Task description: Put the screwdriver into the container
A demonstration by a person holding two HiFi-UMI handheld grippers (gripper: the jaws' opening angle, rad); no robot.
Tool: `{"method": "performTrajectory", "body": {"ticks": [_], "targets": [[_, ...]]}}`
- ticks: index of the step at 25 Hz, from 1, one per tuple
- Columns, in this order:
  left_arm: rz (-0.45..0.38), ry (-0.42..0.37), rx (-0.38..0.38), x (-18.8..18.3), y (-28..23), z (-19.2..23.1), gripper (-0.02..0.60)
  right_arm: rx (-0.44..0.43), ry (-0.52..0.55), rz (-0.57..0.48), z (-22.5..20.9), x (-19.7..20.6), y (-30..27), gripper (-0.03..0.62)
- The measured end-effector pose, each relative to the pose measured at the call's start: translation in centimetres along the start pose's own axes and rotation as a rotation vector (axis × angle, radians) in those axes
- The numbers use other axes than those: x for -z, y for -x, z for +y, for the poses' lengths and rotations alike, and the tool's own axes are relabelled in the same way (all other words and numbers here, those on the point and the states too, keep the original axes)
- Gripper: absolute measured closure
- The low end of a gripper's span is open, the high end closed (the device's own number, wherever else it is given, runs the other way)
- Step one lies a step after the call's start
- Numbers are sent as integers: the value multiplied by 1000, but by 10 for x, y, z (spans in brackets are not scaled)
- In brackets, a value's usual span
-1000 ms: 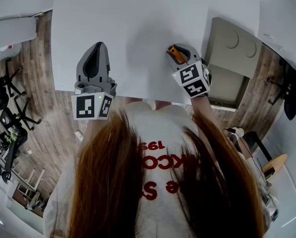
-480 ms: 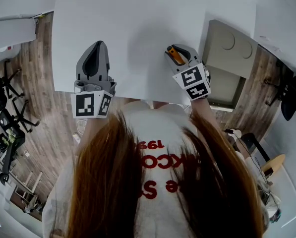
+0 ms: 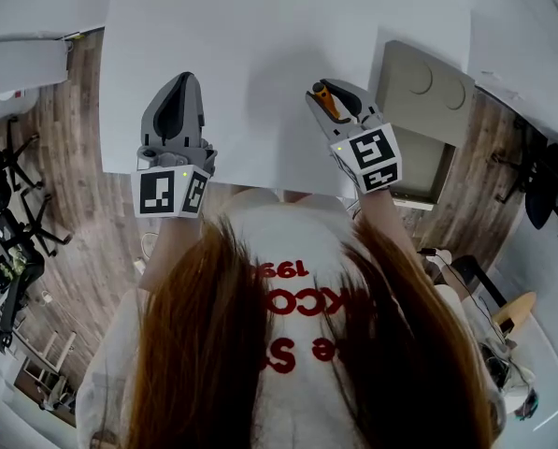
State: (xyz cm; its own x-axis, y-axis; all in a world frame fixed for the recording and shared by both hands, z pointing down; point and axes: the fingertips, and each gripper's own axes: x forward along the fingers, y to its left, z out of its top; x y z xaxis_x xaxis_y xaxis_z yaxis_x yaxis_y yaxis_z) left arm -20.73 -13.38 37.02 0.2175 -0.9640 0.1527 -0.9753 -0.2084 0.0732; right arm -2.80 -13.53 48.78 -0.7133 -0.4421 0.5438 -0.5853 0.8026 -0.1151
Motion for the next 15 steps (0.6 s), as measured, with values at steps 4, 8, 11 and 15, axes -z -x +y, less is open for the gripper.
{"method": "performTrajectory", "body": {"ticks": [4,8,11,15], "targets": [[-23,-2,12,-9,1,1,574,11,-29,-94,0,-22,7,470],[-47,-9,15,-19,3,1,574,34,-27,-171,-2,-43,18,470],[-61,-17,16,-26,4,0,574,55,-23,-234,-5,-60,28,470],[-89,-30,19,-38,7,-2,574,78,19,-299,-2,-86,40,470]]}}
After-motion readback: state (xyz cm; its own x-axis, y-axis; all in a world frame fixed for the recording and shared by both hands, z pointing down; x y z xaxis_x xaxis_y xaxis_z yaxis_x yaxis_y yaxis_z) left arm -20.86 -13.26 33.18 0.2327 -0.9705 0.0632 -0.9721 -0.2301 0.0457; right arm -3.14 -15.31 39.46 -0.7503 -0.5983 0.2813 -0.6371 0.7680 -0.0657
